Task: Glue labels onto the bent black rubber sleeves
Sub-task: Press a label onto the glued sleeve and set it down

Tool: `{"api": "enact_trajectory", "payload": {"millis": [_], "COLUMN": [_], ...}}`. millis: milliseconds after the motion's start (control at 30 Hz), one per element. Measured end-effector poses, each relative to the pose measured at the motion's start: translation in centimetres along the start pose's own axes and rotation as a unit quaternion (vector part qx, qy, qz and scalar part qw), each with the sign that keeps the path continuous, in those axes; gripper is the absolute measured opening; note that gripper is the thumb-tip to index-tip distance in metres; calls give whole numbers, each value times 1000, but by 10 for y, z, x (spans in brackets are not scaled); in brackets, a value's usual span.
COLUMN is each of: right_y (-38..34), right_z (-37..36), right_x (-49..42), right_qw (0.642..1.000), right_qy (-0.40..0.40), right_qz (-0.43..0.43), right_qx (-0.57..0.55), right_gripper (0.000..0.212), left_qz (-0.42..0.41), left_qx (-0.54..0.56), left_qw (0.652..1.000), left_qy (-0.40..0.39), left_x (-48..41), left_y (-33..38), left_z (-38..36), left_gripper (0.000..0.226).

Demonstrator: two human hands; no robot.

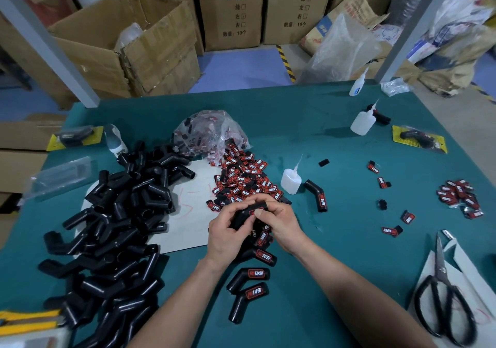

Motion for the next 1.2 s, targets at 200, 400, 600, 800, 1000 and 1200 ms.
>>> {"api": "enact_trajectory", "payload": {"millis": [200,400,600,800,1000,1200], "right_y": [0,-1,-14,-12,-10,-11], "right_z": [-1,-1,3,3,8,5], "right_x": [2,1,-2,-2,-2,-2], "right_qw": [1000,1000,998,996,994,991], "right_qy": [18,3,57,63,9,12], "right_qz": [-1,0,25,33,56,68], "right_qx": [-5,-2,14,45,98,118], "right_gripper": [15,20,17,23,11,13], "left_qz": [-79,-96,-86,-61,37,58], "left_qx": [-37,-39,-52,-37,35,51], "left_qw": [996,994,994,997,999,997], "left_qy": [6,13,35,34,8,-3], "left_x": [-1,-3,-6,-5,-7,-8], "left_y": [8,6,3,9,7,10], "left_z": [0,0,4,4,6,7], "left_gripper": [37,22,14,17,17,33]}}
Point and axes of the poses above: each hand's wrist, its own x-axis away from the middle knuckle, its own z-axis out of the back of the hand, y = z × x, the point moved 2 cm from there along -x, towards the middle knuckle, and after that the axes turned 14 degrees about -x, right-handed, at the moved point
